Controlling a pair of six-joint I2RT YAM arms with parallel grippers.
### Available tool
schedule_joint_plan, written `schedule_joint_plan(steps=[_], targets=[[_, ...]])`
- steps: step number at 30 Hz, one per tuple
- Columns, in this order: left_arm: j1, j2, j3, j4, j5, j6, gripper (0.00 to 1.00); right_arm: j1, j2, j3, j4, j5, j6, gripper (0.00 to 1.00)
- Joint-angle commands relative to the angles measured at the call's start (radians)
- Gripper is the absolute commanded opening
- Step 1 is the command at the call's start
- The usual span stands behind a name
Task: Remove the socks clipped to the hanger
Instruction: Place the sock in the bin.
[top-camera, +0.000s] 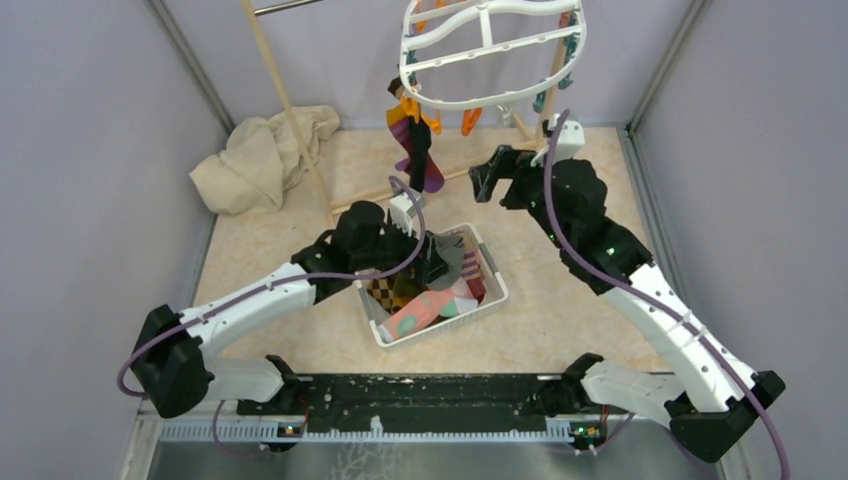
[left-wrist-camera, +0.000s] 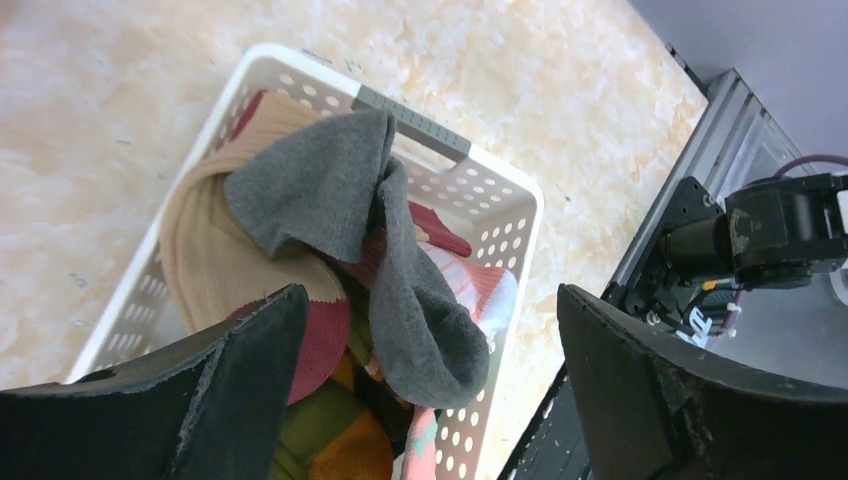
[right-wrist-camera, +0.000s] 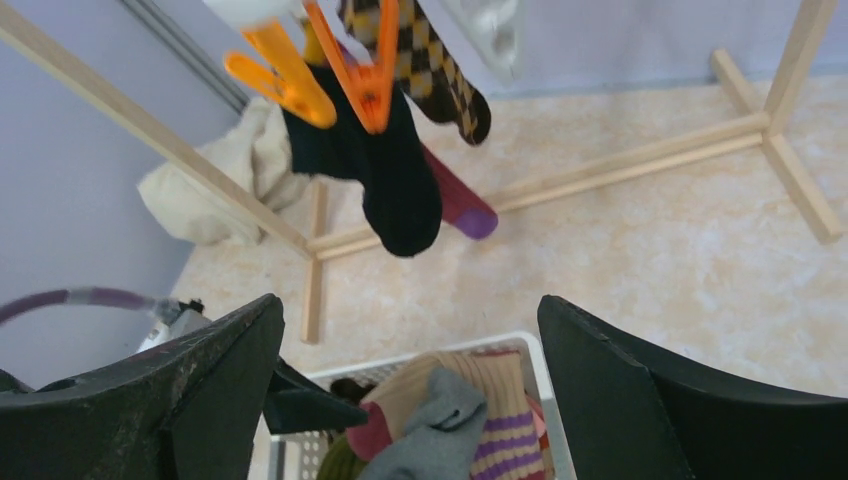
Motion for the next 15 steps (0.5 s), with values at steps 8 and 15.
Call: schedule_joint_plan(steps=[8,15], targets=[[-0.003,-0.159,0.097,-0.167,-0.188,0.036,0.99,-0.126,0.023,0.308,0.038,-0.006,0.079,0.99],[0.062,-0.166,0.113,-0.159,-0.286,0.034,0.99,-0.435,0.147,0.317,0.131,-0.431,0.449,0.97]])
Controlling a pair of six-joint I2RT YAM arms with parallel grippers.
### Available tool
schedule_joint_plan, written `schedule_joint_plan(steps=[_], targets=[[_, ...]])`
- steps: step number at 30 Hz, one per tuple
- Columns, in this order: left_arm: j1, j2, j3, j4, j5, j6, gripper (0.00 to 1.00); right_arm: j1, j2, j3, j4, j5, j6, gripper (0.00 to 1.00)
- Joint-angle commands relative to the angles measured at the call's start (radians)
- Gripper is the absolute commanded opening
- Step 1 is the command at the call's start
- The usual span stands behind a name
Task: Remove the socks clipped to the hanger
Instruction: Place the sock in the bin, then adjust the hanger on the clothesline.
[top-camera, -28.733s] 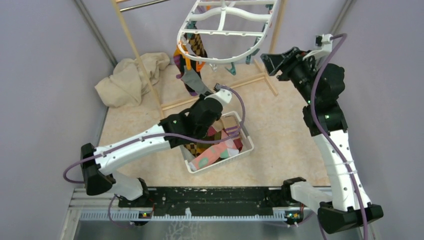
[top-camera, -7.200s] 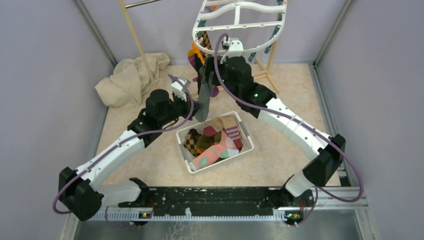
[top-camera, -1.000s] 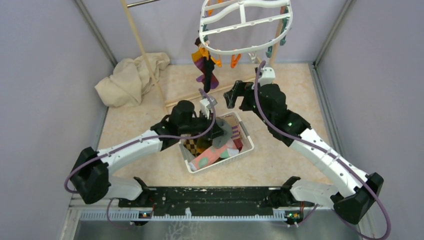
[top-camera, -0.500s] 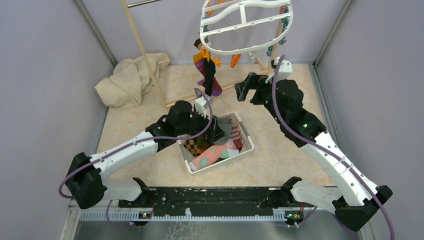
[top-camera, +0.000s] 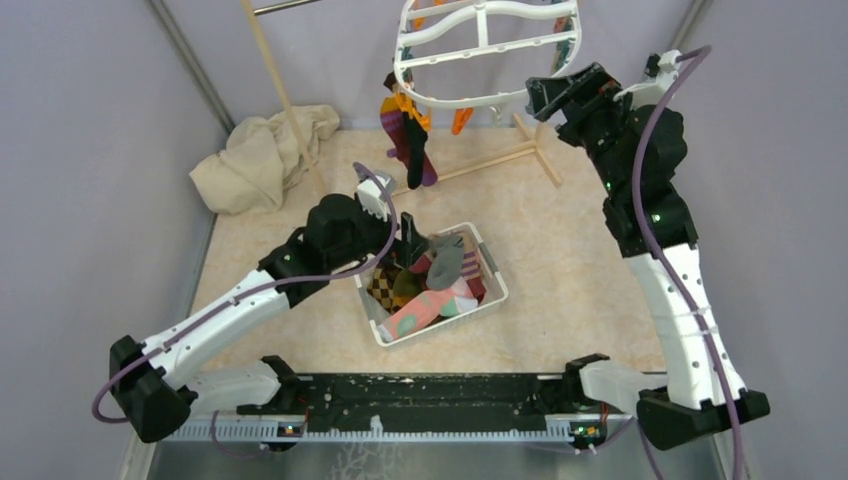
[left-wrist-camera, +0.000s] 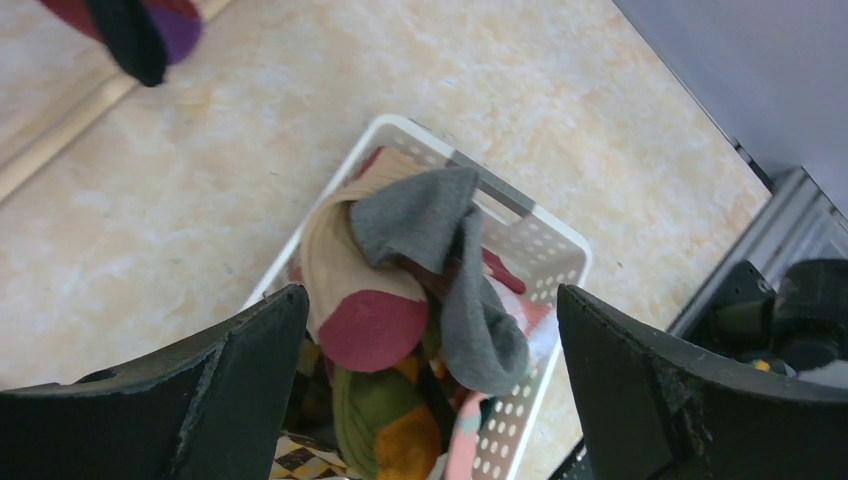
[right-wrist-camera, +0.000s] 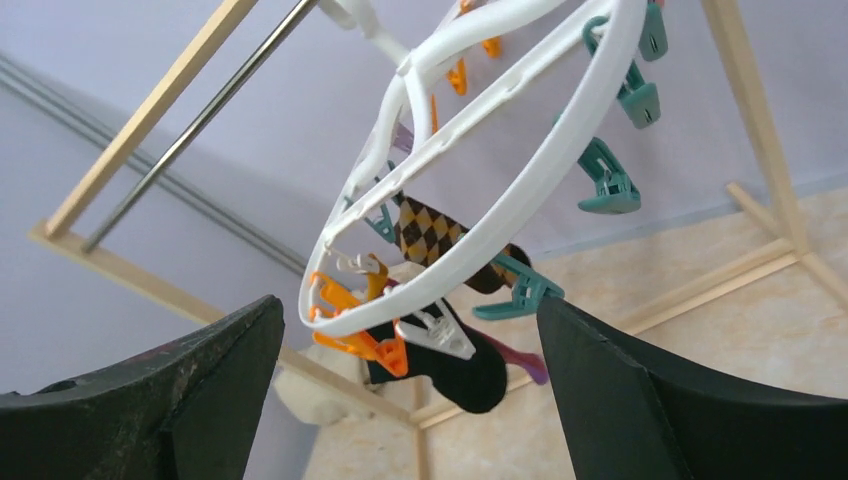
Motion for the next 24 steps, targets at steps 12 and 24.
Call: schedule_joint_plan(steps=[12,24], targets=[[0.25,0.107,0.069,0.071,0.027,-0.005,0.99,-0.193,0.192,-0.01,0.296,-0.338,0.444,0.85],[0.257,0.093,0.044,0.072,0.044,-0.008,0.99,-0.203,0.285,0.033,0.348,-0.299,0.465,0.66]])
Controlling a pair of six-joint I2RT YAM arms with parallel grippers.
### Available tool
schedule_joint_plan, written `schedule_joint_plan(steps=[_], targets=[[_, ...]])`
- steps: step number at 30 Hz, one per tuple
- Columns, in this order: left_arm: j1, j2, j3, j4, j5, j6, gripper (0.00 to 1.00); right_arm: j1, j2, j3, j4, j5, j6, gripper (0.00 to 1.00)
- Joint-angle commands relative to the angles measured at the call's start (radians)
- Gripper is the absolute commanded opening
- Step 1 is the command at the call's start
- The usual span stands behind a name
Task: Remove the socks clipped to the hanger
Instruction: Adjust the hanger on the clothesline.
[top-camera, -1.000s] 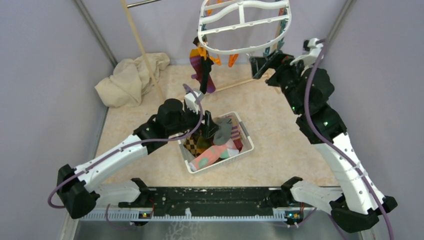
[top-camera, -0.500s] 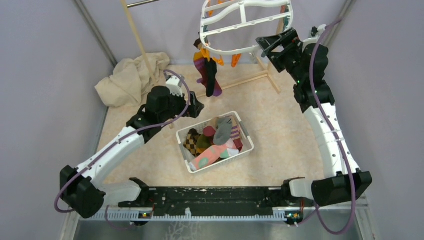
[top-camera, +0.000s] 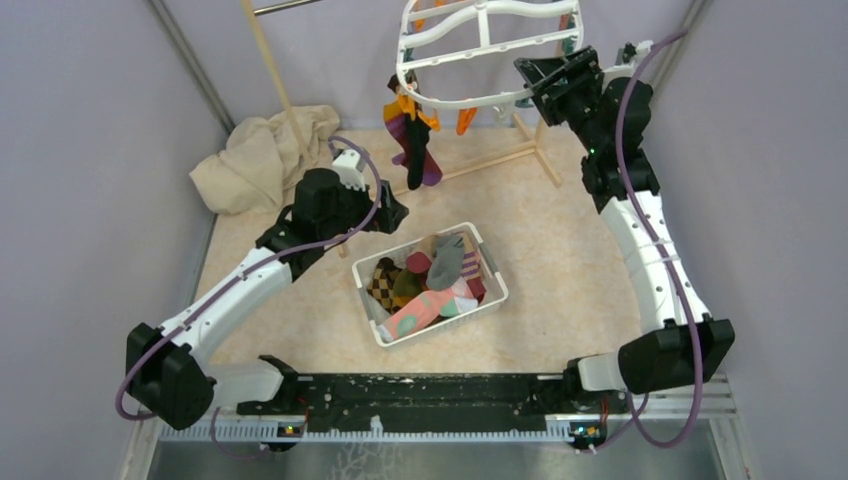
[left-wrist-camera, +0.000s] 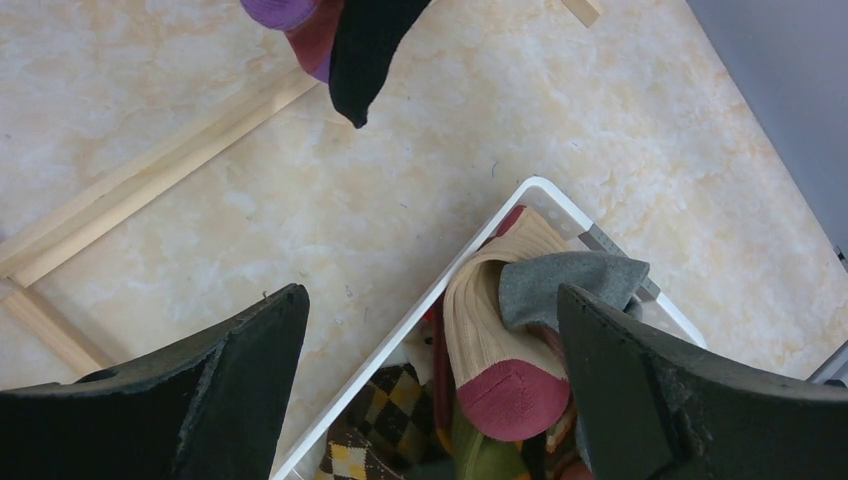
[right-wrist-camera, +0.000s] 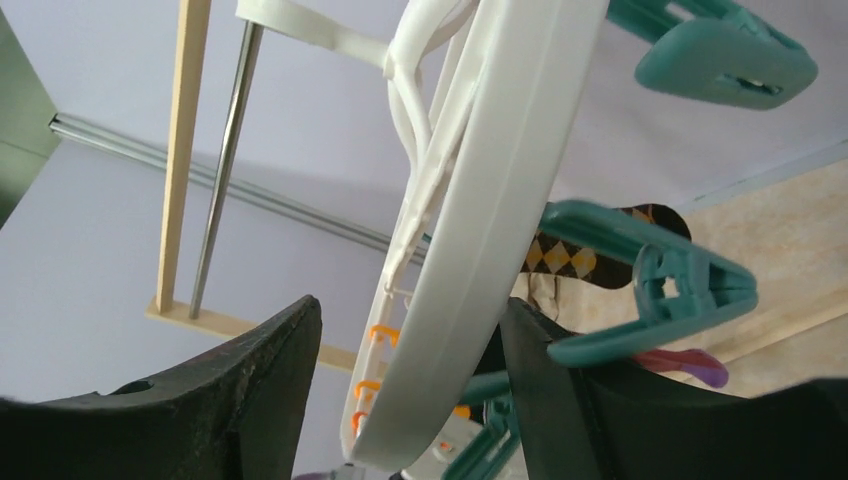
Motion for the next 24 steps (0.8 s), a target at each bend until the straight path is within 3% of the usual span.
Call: schedule_joint_plan(steps=[1,4,6,8,24], targets=[[0.004,-0.022,0.002,0.025,0.018,-0.005,0.99,-0.01,0.038,0.062,0.084,0.01,0.013,0.64],[0.005,-0.03,0.002,0.018,0.013,-0.002,0.99,-0.015,0.059,0.062,0.116,-0.012,0.026,0.49],[0.006,-0.035,0.002,0.013,0.012,-0.002,0.99,-0.018,0.073,0.064,0.133,-0.041,0.032,0.2],[0.007,-0.037,0.001,0.01,0.011,-0.001,0.99,-0.021,0.078,0.07,0.135,-0.062,0.033,0.08],[0.009,-0.043,0.017,0.002,0.01,0.007,0.99,-0.045,0.11,0.081,0.227,-0.256,0.134,0.0]])
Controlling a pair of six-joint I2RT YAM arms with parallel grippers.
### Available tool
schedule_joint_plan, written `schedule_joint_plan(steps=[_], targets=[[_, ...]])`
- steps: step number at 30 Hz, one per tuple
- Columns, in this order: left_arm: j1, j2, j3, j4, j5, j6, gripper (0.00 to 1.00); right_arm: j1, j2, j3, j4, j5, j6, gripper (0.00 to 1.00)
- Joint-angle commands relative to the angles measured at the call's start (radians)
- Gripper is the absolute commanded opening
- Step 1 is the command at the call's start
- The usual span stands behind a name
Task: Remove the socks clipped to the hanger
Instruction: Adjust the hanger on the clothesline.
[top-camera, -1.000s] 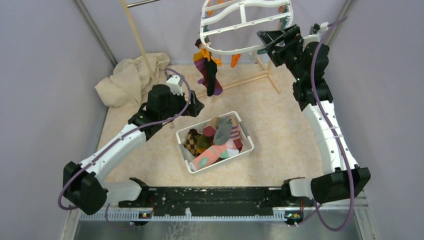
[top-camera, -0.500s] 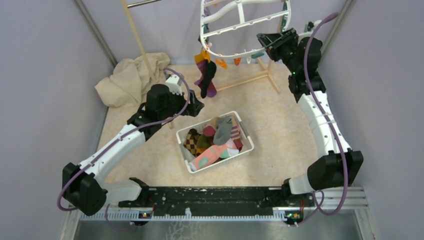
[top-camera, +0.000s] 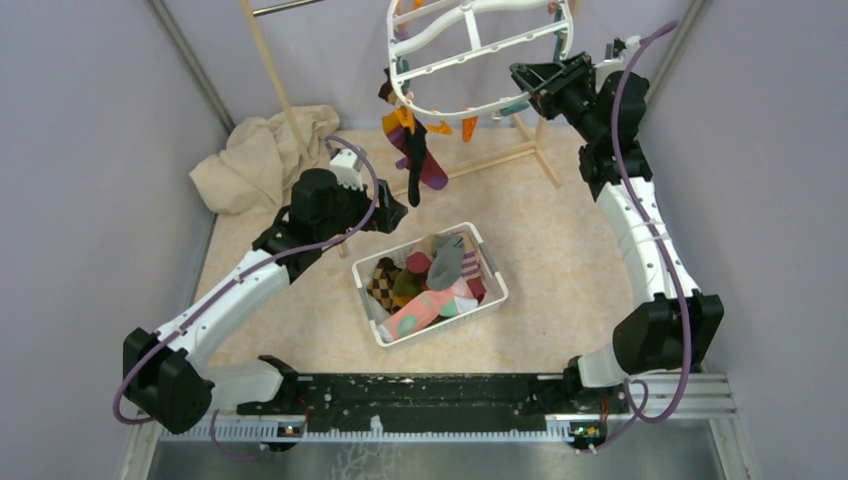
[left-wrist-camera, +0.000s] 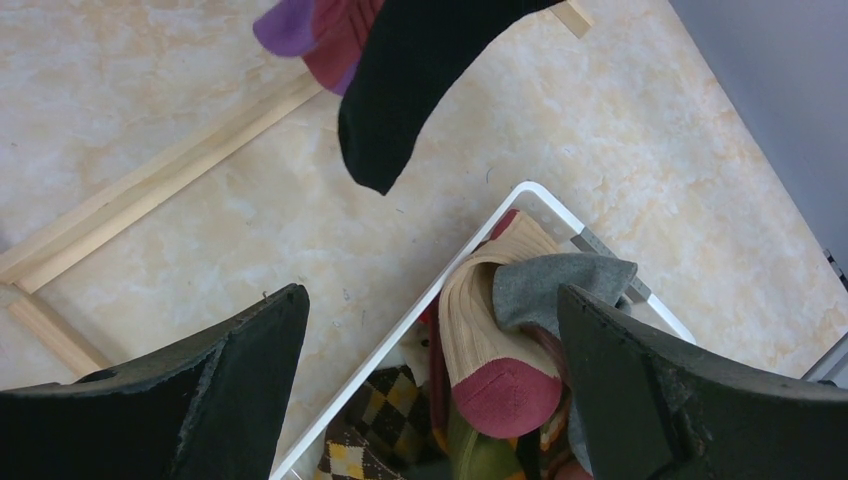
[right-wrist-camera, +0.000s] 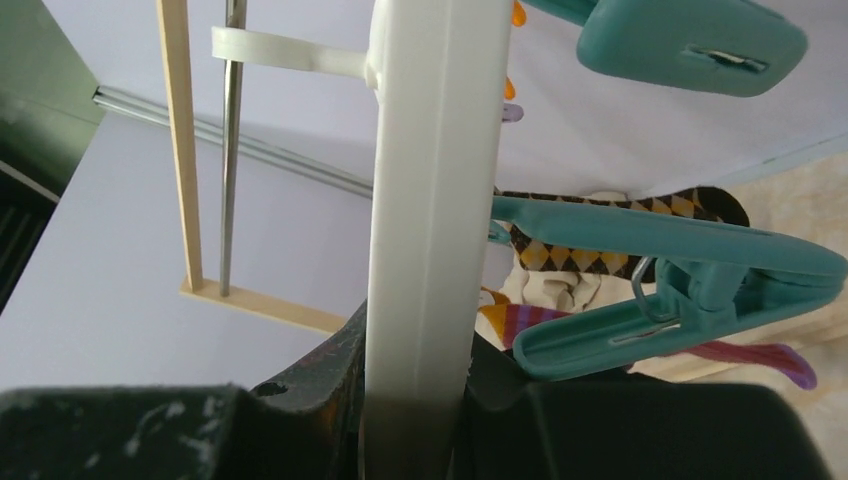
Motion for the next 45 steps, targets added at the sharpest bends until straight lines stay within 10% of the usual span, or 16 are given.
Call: schedule_joint_plan(steps=[1,31,34,39,45], targets=[[0.008,-0.021,0.017,0.003,0.004,0.008,0.99,-0.007,0.007,0.062,0.133,-0.111,0.051,0.0],[0.003,0.096,-0.193,0.436,-0.069,0.032,0.99,-0.029,0.104,-0.011,0.432,-0.322,0.309,0.06],[0.001,0.082,-0.217,0.467,-0.064,0.043,0.86,-0.031,0.106,-0.018,0.445,-0.322,0.316,0.08],[0.001,0.071,-0.231,0.476,-0.037,0.057,0.52,-0.035,0.104,-0.017,0.436,-0.334,0.296,0.35],[0.0,0.054,-0.219,0.453,-0.018,0.056,0.4,-0.035,0.066,-0.034,0.338,-0.333,0.191,0.76]])
